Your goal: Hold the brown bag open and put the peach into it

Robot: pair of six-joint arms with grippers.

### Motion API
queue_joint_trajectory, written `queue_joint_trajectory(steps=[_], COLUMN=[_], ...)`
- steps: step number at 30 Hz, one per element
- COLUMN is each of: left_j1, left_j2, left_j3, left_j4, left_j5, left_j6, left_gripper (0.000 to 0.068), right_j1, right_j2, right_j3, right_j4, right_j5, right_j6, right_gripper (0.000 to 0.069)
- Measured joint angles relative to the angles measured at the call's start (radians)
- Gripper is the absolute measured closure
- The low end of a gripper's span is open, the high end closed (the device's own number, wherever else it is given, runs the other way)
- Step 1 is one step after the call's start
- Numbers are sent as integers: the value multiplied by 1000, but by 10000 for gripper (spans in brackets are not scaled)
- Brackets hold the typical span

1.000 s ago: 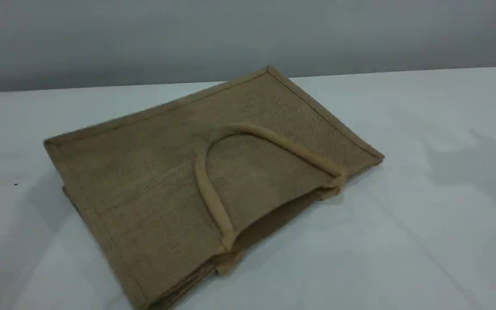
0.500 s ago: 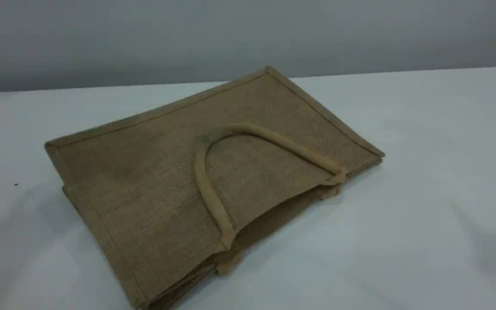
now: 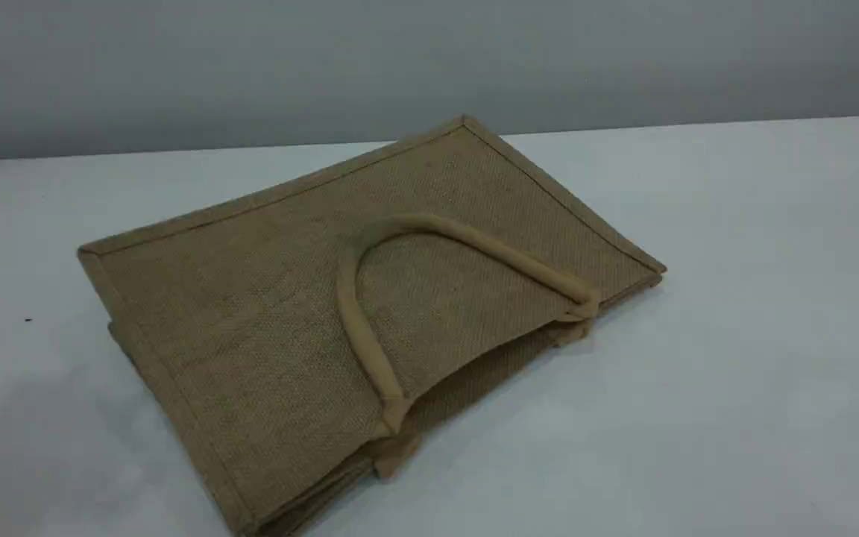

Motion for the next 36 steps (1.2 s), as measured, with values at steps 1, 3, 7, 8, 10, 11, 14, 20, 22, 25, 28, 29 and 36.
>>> queue_joint_trajectory(steps=[1,3,7,8,10,11,14,20,22,25,28,29,36], left_j1=[0,0,0,0,0,0,0,0,0,0,0,0,0], left_j2=[-45,-132,-329,-383,-484,-539,-689,-955,-1018,-1087,-1125,-1130,-1134], left_j3=[44,127,297,339,413,452,557,754,817,902,978,1002,1090], left_j4=[1,4,2,2,1,1,-1,-1,-2,-2,-2,-2,-2], left_j5=[0,0,0,0,0,1,1,1,1,-1,0,-2,-33], left_j6=[0,1,-24,-28,-28,-29,-52,-56,-67,-101,-109,-109,-109], left_gripper=[216,216,216,216,216,216,216,216,216,216,216,216,216], right_j1=[0,0,1,1,1,1,1,1,1,1,1,1,1], right_j2=[-26,-89,-197,-218,-265,-284,-344,-449,-481,-523,-549,-551,-552], right_j3=[0,0,0,0,0,0,16,143,206,302,397,428,583], right_j4=[-8,-26,-42,-44,-54,-55,-54,-92,-100,-108,-125,-136,-169], right_j5=[13,48,115,129,155,168,208,220,216,197,178,170,137], right_j6=[11,27,66,75,96,107,137,147,147,144,141,141,142], right_gripper=[100,100,100,100,100,100,100,100,100,100,100,100,100])
